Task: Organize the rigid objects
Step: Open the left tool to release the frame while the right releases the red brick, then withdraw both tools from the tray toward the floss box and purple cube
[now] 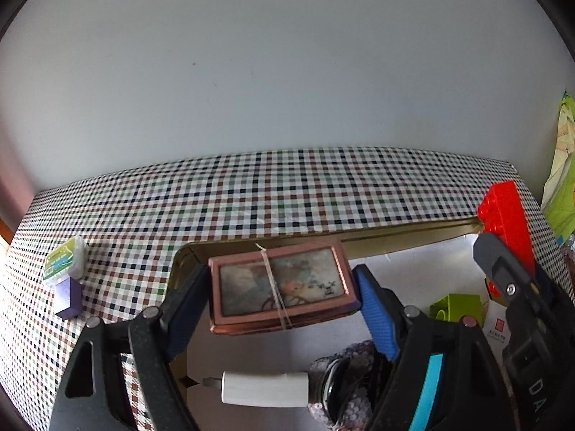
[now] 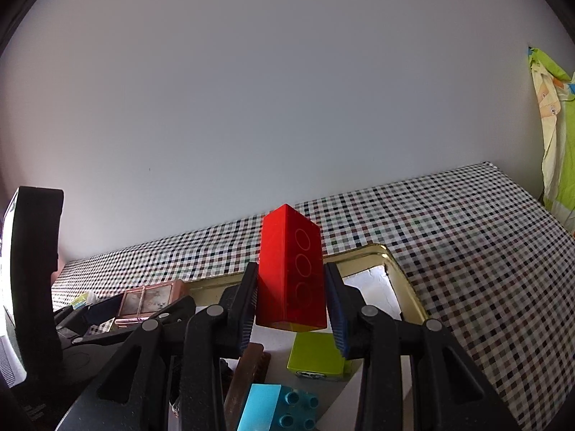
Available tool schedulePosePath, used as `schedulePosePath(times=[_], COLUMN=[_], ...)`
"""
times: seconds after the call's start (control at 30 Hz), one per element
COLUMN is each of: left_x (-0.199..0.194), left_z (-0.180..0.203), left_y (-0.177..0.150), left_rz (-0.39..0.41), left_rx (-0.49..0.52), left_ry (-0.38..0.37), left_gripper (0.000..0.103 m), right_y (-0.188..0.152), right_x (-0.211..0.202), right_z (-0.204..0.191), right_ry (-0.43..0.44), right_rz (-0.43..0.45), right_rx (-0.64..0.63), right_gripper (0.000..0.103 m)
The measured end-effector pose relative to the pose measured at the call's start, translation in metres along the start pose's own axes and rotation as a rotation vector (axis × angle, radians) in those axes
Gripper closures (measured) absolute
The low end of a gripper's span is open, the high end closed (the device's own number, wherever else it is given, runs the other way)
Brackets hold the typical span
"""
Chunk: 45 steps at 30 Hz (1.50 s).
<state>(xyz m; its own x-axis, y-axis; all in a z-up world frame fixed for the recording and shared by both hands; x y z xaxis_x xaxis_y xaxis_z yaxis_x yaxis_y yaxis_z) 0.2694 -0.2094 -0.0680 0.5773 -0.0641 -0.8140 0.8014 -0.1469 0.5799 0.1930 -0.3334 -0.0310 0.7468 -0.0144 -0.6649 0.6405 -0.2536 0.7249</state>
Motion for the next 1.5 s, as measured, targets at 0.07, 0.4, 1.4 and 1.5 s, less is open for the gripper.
schedulePosePath(times=[0.07,0.4,1.4,1.5], left_x=[0.001,0.01,-0.068,-0.077], left_z=[-0.001,-0.002,-0.027,-0.041], left_y=[0.0,0.003,-0.026,-0.035], left_rz=[0.001,-0.028,0.286,0.35], left_rx=[-0.001,0.009,0.041,0.033], left_ry=[0.006,0.038,0.041,0.091], left_gripper=[0.023,0.023,0.0,0.0], right_y=[0.0,0.0,-0.014,-0.018], right_x=[0.0,0.003,-0.073,-0.079], right_z=[-0.003,-0.006,0.015,0.011], right_ry=[-0.007,-0.015,-0.085,-0.125], right_rz=[0.001,-0.013,0.415,0.454], right_rx=[-0.017,-0.046,0.095,0.066], right_gripper=[0.064,0.064,0.022,0.022])
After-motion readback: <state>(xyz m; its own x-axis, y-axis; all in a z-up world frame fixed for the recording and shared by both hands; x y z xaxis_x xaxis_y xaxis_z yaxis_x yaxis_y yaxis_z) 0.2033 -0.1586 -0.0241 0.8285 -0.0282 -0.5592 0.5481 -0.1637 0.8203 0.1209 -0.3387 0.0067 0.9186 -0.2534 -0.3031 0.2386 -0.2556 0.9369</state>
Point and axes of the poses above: each gripper's, at about its wrist camera, not at the fingertips, and x roughly the way its jaws point, z to its right, y to its top, the point moved 6 cm from there along x, roughly the way its jaws point, and after that the axes turned 8 degrees about -z, right-handed, at the moved point
